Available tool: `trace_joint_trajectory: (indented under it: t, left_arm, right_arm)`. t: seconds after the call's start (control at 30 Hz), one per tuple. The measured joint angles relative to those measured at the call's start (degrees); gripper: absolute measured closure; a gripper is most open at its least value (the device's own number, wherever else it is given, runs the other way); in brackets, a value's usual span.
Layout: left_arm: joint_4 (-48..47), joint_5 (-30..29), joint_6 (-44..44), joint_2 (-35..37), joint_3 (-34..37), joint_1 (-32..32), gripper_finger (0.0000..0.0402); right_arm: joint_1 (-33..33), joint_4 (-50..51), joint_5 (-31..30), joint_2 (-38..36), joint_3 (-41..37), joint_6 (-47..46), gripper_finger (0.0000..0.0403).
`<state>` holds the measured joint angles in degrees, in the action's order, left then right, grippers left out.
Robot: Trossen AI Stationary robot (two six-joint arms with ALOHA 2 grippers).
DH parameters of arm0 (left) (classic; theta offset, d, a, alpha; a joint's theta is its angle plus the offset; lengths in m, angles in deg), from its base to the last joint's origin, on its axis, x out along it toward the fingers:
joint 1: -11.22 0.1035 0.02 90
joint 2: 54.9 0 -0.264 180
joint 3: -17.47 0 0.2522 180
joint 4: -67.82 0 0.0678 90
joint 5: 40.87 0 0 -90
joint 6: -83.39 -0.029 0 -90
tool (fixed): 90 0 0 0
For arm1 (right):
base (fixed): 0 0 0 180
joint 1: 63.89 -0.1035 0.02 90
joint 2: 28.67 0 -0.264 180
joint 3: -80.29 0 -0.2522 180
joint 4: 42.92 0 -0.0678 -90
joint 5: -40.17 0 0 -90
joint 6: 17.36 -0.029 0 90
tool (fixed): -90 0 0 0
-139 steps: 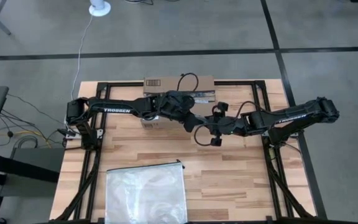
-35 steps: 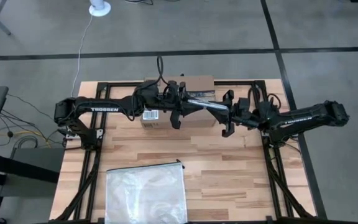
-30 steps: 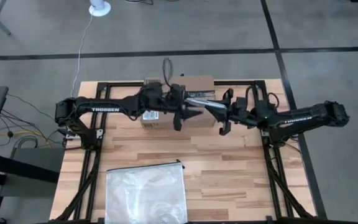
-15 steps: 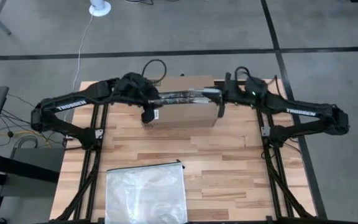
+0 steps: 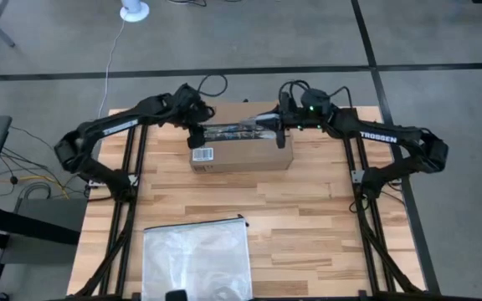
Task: Unpack boxes
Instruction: Open the box using the cutter
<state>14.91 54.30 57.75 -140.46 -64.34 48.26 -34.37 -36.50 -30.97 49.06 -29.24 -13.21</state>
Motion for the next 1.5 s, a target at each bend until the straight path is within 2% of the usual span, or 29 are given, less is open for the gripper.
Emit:
trace_joint_trajectory:
  t: [0.07, 0.2, 0.43, 0.6, 0.8, 0.97, 1.07, 1.17, 1.23, 1.33, 1.5]
  left_arm:
    - [1.85, 2.36, -0.95, -2.28, -0.06, 1.06, 0.0249]
    - [1.02, 2.59, -3.12, -7.26, -0.13, 2.12, 0.0249]
    - [-4.93, 5.84, -2.91, -9.95, -0.41, -4.67, 0.0249]
    - [-5.69, 4.22, -1.02, -8.03, -0.14, -11.06, 0.0249]
    - [-5.83, 0.28, 3.86, -2.96, 0.0, -14.63, 0.0249]
    - [-9.9, -5.28, 13.26, 4.33, -1.39, -16.44, 0.0249]
    - [-14.22, -5.53, 20.3, 6.34, -1.19, -17.38, 0.0249]
    - [-16.35, -5.51, 24.1, 6.03, 0.69, -19.06, 0.0249]
    - [-13.97, -5.62, 24.78, 5.42, 2.02, -20.07, 0.0249]
    - [-10.82, -7.66, 25.38, 5.19, 3.85, -20.45, 0.0249]
    - [-10.42, -9.82, 25.98, 5.18, 6.18, -19.34, 0.0249]
  right_arm:
    - [1.4, -0.17, 1.45, 0.42, 0.62, -0.01, 0.0342]
    - [3.8, 0.25, 5.54, 0.27, 1.09, -0.05, 0.0342]
    - [4.38, 5.85, 7.22, -0.31, 1.09, 0.8, 0.0342]
    - [2.05, 10.4, 9.46, -0.21, 1.05, 4.17, 0.0342]
    - [-1.29, 11.91, 10.08, 0.32, 1.03, 8.25, 0.0342]
    - [-1.27, 11.15, 9.82, 0.38, 1.03, 11.38, 0.0342]
    - [-0.9, 9.7, 9.93, 1.4, 1.04, 12.87, 0.0342]
    - [-1.04, 7.67, 11.93, 4.62, 1.1, 13.07, 0.0342]
    - [-1.45, 6.94, 12.72, 7.63, 2.33, 13.22, 0.0342]
    - [-2.04, 6.76, 13.64, 11.77, 5.93, 15.22, 0.0342]
    - [-2.24, 6.9, 19.41, 18.18, 12.11, 15.9, 0.0342]
